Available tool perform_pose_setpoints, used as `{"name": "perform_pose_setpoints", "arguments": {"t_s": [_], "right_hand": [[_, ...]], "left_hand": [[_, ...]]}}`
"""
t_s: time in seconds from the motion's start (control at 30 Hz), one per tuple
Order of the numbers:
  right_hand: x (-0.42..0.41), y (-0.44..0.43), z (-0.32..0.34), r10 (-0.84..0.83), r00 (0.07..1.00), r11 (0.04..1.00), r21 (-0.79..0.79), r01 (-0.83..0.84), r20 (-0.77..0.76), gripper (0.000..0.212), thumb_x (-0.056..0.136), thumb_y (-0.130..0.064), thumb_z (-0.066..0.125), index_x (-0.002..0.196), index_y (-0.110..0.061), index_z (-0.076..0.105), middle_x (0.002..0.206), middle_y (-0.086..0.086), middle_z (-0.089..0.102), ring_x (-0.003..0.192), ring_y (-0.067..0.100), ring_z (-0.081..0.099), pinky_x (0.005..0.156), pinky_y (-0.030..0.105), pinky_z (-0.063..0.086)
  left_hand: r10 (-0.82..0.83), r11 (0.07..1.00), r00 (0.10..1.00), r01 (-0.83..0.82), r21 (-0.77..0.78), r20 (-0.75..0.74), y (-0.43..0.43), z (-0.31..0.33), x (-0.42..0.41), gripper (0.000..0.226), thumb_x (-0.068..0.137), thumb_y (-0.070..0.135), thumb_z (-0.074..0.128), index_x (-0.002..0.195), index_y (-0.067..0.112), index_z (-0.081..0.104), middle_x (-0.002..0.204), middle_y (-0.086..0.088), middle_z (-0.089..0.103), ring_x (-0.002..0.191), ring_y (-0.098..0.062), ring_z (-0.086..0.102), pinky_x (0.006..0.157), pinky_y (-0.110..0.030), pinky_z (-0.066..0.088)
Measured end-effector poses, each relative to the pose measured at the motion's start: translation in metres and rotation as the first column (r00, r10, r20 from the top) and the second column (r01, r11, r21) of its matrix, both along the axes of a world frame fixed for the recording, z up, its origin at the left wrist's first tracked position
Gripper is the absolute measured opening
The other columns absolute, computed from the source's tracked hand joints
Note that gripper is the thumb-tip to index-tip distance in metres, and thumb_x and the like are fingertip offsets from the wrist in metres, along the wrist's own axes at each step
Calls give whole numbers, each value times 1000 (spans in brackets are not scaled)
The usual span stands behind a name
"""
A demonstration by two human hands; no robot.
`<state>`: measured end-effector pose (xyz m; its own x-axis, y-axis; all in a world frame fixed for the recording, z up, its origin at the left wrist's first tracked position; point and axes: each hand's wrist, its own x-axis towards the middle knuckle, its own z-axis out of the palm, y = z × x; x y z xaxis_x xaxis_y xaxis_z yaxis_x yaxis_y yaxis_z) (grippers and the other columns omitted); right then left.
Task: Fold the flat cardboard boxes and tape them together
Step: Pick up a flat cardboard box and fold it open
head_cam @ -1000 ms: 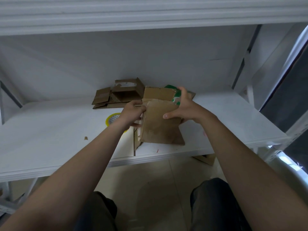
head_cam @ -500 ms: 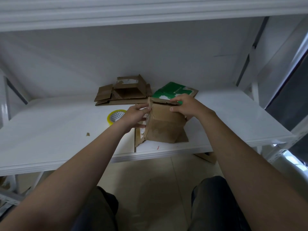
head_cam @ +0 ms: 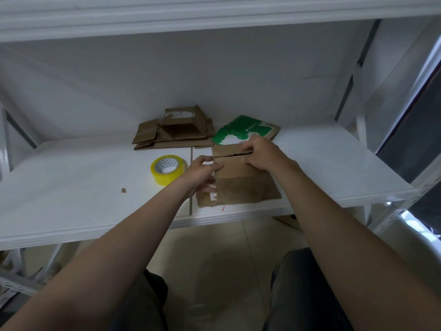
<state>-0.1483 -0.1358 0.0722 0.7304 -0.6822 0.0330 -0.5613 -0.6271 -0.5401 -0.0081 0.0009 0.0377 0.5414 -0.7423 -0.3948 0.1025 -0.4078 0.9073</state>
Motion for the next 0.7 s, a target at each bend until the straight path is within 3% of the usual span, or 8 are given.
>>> {"name": "perform_pose_setpoints", "arguments": {"t_s": [0.1,0.2,0.3,0.37,0.43,0.53,0.6,0.7], "right_hand": [[-1,4,1,-14,1000,1000,-6,15,24,44,91,-16,74,134,-13,66,150,9,51,131,28,51,109,34,38],[-2,8,1,-16,1000,1000,-12,16,19,45,90,-16,75,134,-13,66,151,11,50,133,28,51,110,34,37],[-5,12,0,-11,999,1000,-23,12,46,44,90,-16,75,133,-13,66,151,11,50,134,28,50,111,35,36],[-6,14,-1,1,999,1000,-25,0,52,43,90,-16,75,133,-13,66,150,11,51,133,28,51,109,34,37],[-7,16,-1,15,999,1000,-27,-14,45,43,91,-16,74,133,-13,66,146,10,54,130,26,53,107,33,38],[-8,17,-2,14,999,1000,-26,-13,42,42,92,-16,73,133,-13,66,146,9,54,130,25,53,103,29,38],[-9,18,-3,14,998,1000,-10,-13,55,41,91,-17,74,132,-13,67,146,8,55,130,25,52,98,25,35],[-4,22,-5,36,996,998,41,-40,77,41,88,-19,77,128,-15,70,139,5,60,128,22,54,98,26,37]], "left_hand": [[33,999,993,-36,25,111,0,-4,5,42,100,46,56,137,26,53,132,-6,61,103,-24,65,88,-49,56],[78,982,975,-111,153,206,1,-9,12,55,105,48,44,150,17,42,154,-10,42,134,-34,45,103,-46,37],[101,948,990,-126,291,100,7,-14,8,62,104,51,43,155,16,34,164,-10,27,145,-43,29,110,-58,35],[141,952,990,-143,271,27,10,-11,0,51,107,45,42,149,17,41,157,-7,39,129,-42,46,102,-53,43],[180,959,984,-173,223,-10,9,-10,-4,37,107,40,42,136,17,49,132,-6,56,94,-32,54,84,-41,48],[229,960,973,-222,169,-28,7,-19,2,26,104,32,49,122,15,57,118,-7,56,91,-25,54,78,-35,49],[246,961,968,-237,145,-42,10,-25,8,14,99,24,54,102,14,63,106,-9,59,82,-22,52,64,-30,45],[206,963,978,-208,171,26,15,-29,16,17,97,24,52,104,12,62,93,-9,61,75,-21,54,58,-26,41]]}}
